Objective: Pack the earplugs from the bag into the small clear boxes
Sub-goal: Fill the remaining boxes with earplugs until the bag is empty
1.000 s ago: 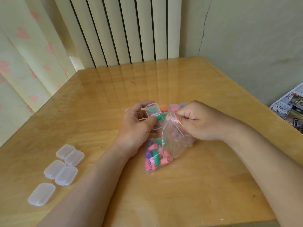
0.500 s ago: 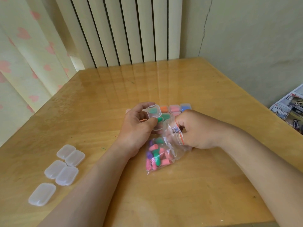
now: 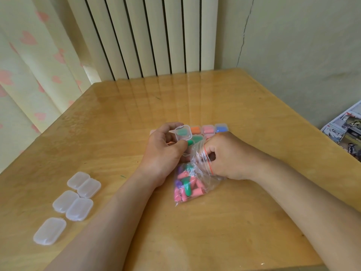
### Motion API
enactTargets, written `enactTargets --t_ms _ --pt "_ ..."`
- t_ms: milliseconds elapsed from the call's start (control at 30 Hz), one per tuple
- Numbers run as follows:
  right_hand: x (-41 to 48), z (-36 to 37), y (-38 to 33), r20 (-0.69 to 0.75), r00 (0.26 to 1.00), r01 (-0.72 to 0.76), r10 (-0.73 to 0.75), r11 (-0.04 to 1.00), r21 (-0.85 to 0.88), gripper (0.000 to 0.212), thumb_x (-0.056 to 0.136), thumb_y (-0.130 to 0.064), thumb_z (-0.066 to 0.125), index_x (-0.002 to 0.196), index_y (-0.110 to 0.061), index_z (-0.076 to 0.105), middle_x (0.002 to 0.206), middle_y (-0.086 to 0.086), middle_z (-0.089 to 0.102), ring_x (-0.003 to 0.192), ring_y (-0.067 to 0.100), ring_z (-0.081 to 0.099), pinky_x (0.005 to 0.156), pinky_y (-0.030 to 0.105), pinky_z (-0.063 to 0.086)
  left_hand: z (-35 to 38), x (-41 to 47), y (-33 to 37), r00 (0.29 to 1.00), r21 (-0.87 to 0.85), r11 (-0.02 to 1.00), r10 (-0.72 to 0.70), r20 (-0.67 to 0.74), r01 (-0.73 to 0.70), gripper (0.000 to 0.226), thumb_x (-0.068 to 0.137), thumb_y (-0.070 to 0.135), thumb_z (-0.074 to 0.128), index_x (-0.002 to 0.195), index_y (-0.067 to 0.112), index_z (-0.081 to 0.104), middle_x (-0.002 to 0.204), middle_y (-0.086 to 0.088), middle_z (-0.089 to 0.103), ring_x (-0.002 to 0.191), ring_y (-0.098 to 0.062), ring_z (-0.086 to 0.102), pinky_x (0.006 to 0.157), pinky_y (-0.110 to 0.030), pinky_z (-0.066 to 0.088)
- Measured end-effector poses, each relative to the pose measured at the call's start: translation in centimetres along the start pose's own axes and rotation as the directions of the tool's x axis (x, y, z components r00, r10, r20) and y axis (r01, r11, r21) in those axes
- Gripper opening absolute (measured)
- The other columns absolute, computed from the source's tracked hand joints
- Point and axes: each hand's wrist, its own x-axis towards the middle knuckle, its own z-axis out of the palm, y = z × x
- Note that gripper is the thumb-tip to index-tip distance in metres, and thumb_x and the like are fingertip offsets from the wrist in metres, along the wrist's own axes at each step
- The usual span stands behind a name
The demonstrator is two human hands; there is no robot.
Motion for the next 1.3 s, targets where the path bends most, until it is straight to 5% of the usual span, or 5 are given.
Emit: enactTargets --t_ms 267,400,500,933,1300 --pt "-0.1 -0.3 -0.5 0.017 0.999 -0.044 0.046 0.996 -0.079 0.013 0.078 -0.001 0.057 0.067 -0.008 0.060 0.064 0.003 0.060 0.058 0.011 0.047 0.057 0.035 0.042 0.1 0.0 -0.1 1.000 0.009 1.000 -0.003 -0.009 0.003 0.037 0.088 -0.010 0.058 0.116 0.014 0.063 0.089 -0.009 0.064 0.058 -0.012 0.066 0.053 -0.022 0.052" --pt "-0.6 -1.7 -0.3 0.023 0.996 -0.092 0.090 0.989 0.117 0.009 0.081 -0.006 0.068 0.072 -0.008 0.068 0.071 -0.002 0.062 0.064 0.003 0.062 0.056 0.024 0.053 0.1 -0.1 0.0 1.000 0.006 1.000 -0.006 -0.002 0.006 0.034 0.090 -0.009 0.058 0.116 0.012 0.062 0.103 -0.019 0.065 0.059 -0.010 0.070 0.052 -0.020 0.053" --pt "-0.5 -2.4 0.3 -0.004 0.997 -0.072 0.076 0.960 0.269 0.003 0.080 -0.008 0.075 0.081 -0.010 0.075 0.086 0.004 0.074 0.078 0.021 0.073 0.073 0.042 0.062 0.1 -0.1 0.0 1.000 0.017 1.000 -0.003 -0.005 0.003 0.034 0.090 -0.010 0.057 0.117 0.010 0.062 0.109 -0.023 0.064 0.058 -0.007 0.069 0.052 -0.018 0.052" --pt "-0.8 -4.6 -0.5 -0.342 0.934 0.125 0.106 0.798 0.589 0.019 0.070 0.009 0.055 0.071 -0.008 0.062 0.057 0.007 0.059 0.049 0.020 0.057 0.052 0.037 0.045 0.2 -0.3 0.1 1.000 0.001 1.000 -0.008 0.007 0.008 0.024 0.091 -0.011 0.058 0.112 0.000 0.062 0.112 -0.029 0.062 0.058 -0.010 0.069 0.051 -0.020 0.054" --pt "-0.1 -2.4 -0.4 -0.478 0.878 0.227 -0.011 0.890 0.395 0.030 0.081 0.012 0.067 0.082 -0.017 0.075 0.084 0.010 0.072 0.075 0.025 0.068 0.068 0.033 0.057 0.0 -0.1 -0.2 0.999 -0.008 0.999 0.051 0.014 -0.051 0.018 0.091 -0.005 0.065 0.109 -0.001 0.065 0.105 -0.034 0.063 0.064 -0.016 0.072 0.055 -0.023 0.056"
